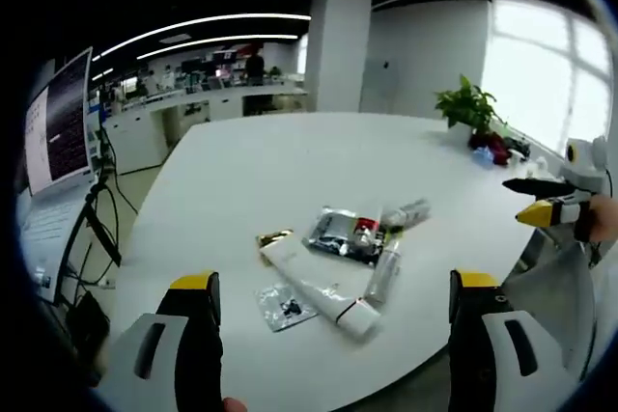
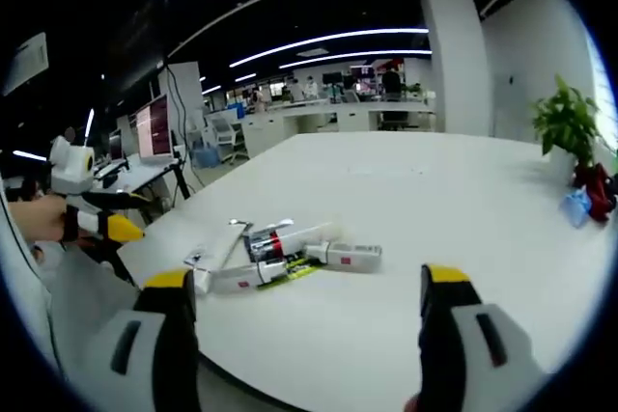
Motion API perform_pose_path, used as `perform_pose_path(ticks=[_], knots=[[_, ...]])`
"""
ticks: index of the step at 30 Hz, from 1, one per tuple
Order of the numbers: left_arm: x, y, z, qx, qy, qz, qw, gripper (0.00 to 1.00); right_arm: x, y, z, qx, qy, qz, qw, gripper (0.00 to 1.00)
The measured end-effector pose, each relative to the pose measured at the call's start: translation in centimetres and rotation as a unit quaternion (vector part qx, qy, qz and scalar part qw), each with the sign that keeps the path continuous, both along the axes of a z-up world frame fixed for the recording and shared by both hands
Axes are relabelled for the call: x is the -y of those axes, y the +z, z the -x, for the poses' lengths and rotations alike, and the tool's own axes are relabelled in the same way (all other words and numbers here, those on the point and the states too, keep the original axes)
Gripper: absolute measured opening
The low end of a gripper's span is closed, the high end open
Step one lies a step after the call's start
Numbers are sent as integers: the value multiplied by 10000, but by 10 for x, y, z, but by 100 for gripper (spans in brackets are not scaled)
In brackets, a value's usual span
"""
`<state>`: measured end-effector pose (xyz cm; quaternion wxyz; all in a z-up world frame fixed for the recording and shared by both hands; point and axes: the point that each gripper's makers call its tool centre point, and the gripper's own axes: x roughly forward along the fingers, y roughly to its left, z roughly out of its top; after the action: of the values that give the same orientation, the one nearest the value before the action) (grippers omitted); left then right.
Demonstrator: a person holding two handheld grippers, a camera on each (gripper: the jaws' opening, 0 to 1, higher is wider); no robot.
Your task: Arrange the skincare products in the storage area until every visible bottle or jar stands upright without overlapping.
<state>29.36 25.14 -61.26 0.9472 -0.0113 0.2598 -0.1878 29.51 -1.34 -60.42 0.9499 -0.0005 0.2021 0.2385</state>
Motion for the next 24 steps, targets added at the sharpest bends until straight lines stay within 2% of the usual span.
perform_pose_path(ticks=[24], knots=[[3, -9, -4, -124, -58, 28, 9999, 96, 2, -7, -6, -100, -21, 40, 9999, 95]])
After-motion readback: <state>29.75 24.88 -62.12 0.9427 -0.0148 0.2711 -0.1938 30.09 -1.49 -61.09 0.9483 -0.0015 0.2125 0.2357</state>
